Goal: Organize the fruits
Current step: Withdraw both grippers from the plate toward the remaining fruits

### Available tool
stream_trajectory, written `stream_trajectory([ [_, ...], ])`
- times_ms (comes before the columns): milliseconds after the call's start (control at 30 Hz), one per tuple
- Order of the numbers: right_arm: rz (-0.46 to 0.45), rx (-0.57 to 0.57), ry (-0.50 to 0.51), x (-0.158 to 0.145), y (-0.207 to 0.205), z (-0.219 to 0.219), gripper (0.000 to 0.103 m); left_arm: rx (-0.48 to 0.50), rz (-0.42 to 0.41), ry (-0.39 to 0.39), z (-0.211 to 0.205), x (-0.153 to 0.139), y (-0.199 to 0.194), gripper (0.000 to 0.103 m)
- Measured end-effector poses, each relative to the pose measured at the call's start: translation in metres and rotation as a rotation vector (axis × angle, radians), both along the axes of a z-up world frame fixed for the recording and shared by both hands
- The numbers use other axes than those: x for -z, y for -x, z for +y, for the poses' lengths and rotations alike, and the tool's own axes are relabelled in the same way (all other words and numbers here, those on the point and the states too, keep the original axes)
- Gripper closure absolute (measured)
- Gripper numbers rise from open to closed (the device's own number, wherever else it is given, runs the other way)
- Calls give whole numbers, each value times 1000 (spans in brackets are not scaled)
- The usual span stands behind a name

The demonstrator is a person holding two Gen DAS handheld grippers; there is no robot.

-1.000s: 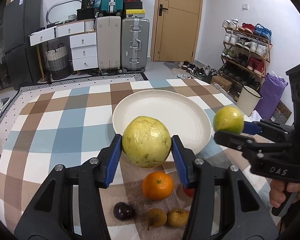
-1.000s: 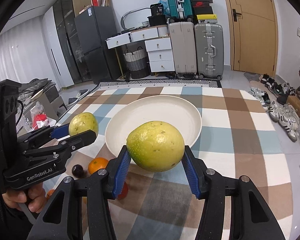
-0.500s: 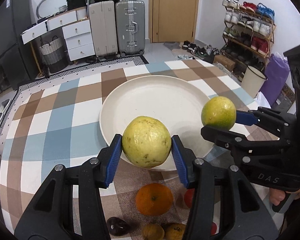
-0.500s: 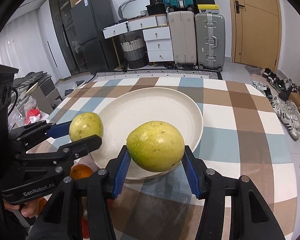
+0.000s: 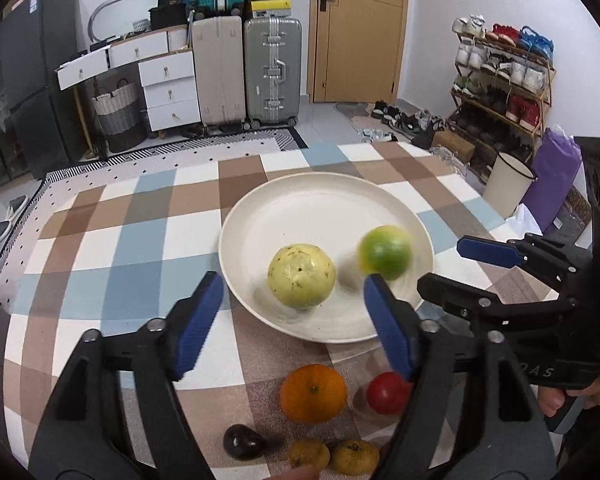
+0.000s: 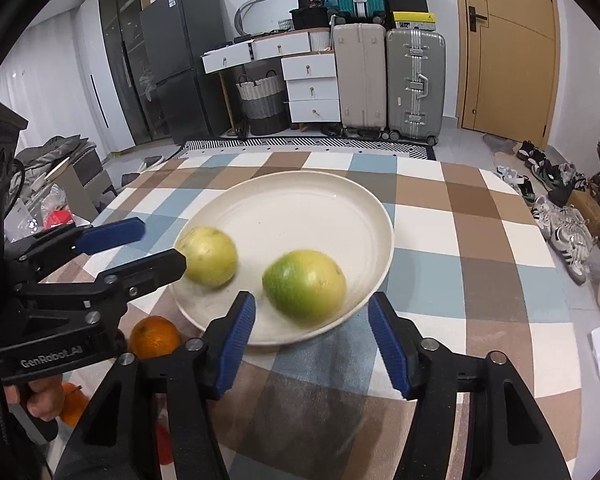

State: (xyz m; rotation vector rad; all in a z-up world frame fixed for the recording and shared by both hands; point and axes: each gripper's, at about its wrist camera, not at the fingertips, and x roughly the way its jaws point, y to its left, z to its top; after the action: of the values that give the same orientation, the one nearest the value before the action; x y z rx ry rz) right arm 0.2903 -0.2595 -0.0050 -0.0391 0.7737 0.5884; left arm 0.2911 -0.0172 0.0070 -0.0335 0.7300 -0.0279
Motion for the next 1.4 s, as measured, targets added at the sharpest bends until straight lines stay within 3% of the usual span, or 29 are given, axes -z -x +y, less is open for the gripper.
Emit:
stream_trajectory([
  [67,-17,6,3,-6,6,-3,30,-5,-16,-4,4,-8,11,16],
  [133,-28,12,-11,-12,13,-7,19,-15,-36,-2,9,-16,22,12],
  [200,-28,19,-30,-17,21,-12,2,-33,-57,8,16,-22,38,1],
  [233,-24,17,-30,-19,25,-13,1,-45,-69,11,18,-25,46,1],
  [433,-15,-20,-31,-22,52,-17,1,-63,-90,0,31,-35,93,1],
  [600,-15,-48,-41,-23,80,-18,1,-76,-116,42,43,-36,136,1],
  [767,-11,-68,-50,-21,97,-14,1,-98,-108,-4,43,-28,171,1],
  [1000,15,-90,-98,-4,106,-11,1,-98,-98,-9,42,-10,190,1],
  [1400,50,-125,-86,10,107,2,1,-133,-43,14,48,23,197,1],
])
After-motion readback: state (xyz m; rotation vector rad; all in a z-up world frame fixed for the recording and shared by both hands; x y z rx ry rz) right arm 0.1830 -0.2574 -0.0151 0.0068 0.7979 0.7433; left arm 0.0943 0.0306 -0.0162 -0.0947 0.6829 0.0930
